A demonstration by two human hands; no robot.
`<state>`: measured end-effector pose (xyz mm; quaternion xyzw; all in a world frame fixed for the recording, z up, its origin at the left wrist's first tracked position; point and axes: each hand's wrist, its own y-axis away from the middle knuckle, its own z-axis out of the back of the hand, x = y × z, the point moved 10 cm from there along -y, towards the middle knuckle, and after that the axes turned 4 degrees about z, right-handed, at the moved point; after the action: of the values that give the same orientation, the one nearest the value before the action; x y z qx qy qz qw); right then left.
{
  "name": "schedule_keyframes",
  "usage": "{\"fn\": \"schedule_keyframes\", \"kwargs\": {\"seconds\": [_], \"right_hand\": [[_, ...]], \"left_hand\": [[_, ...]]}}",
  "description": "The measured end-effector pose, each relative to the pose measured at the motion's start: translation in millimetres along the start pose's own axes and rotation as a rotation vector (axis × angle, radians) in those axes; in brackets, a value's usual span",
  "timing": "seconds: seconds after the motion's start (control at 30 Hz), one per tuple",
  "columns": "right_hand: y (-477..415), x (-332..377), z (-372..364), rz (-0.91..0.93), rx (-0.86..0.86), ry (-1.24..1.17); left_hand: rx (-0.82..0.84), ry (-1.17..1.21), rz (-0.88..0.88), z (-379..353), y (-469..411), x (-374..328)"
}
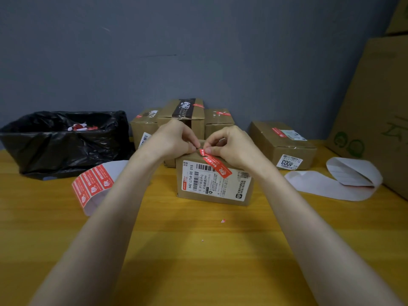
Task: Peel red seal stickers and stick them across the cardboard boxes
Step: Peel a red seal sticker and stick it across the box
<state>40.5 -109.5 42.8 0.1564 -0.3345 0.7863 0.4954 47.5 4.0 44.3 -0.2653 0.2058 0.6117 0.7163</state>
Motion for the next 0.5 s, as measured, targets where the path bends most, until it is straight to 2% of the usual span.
{"fn": "schedule_keyframes", "kwargs": {"seconds": [0.3,0.5], "right_hand": [[2.3,-1.1,2.5,-0.008,-0.009,-0.003],[3.3,-4.1,9.3,-0.006,-0.004,-0.113]], "left_hand": [[0.021,-0.024,-0.007,-3.2,-3.4,1.7],[0.019,-0.015,-0.01,-2.5,-4.8,3.0]]}}
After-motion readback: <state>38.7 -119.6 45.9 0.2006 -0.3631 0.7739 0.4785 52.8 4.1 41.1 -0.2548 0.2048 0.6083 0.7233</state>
